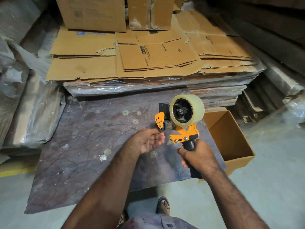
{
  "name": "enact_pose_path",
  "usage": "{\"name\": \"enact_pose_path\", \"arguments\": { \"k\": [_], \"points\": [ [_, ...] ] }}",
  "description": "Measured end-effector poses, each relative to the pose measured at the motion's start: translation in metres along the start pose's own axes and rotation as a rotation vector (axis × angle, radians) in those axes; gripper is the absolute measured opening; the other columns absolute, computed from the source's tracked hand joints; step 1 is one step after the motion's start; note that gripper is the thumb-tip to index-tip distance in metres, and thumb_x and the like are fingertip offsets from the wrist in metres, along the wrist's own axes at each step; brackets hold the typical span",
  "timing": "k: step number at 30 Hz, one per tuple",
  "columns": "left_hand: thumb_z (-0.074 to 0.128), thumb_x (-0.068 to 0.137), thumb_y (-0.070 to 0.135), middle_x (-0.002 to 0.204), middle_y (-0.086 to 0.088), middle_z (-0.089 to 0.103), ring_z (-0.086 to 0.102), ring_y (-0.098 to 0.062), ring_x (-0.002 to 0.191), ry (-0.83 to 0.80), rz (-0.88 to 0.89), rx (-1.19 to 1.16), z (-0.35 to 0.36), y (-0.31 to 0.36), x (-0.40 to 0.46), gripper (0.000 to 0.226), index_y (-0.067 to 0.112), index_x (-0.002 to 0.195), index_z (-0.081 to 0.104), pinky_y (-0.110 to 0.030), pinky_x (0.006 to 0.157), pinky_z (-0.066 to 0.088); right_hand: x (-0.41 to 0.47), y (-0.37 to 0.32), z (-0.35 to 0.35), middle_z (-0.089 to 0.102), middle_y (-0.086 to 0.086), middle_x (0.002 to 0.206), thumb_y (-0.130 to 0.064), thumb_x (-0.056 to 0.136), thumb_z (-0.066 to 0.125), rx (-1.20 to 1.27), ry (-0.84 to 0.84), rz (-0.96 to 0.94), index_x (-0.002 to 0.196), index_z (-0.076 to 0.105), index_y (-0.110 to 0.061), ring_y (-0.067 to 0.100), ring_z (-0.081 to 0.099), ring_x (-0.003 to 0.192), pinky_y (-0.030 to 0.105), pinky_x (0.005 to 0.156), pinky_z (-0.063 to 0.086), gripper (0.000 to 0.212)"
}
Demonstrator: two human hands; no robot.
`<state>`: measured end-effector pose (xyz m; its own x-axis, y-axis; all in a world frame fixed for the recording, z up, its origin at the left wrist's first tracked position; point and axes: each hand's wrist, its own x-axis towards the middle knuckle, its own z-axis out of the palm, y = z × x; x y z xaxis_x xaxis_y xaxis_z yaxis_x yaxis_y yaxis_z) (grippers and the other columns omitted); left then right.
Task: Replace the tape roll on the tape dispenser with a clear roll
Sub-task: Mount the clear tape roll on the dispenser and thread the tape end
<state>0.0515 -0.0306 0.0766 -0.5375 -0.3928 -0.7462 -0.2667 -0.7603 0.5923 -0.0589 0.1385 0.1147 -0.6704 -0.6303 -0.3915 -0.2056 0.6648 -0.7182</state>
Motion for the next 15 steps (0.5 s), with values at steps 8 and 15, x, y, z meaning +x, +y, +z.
{"name": "enact_pose_path", "arguments": {
  "k": [8,15],
  "points": [
    [0.057,0.102,0.007,0.056,-0.008,0.068,0.067,-0.013,0.044,0.002,0.031,-0.024,-0.0059,-0.0048,0.0063,0.022,-0.002,0.084,0.066,-0.019,0.039,0.053,0.0013,-0.0036,0.0015,0.073,0.005,0.059,-0.019,0.088,0.073,-0.040,-0.001,-0.019,0.089,0.060,-0.015,0.013,0.069,0.045,0.022,0.048,0.053,0.014],
    [0.059,0.100,0.013,0.068,-0.011,0.073,0.071,-0.017,0.053,0.001,0.033,-0.057,-0.0074,-0.0059,0.0044,0.019,-0.002,0.093,0.068,-0.023,0.043,0.056,0.0047,-0.0078,0.0015,0.073,0.006,0.059,-0.017,0.087,0.073,0.002,-0.003,-0.027,0.088,0.061,-0.013,0.020,0.073,0.051,0.031,0.055,0.062,0.013]
  ]
}}
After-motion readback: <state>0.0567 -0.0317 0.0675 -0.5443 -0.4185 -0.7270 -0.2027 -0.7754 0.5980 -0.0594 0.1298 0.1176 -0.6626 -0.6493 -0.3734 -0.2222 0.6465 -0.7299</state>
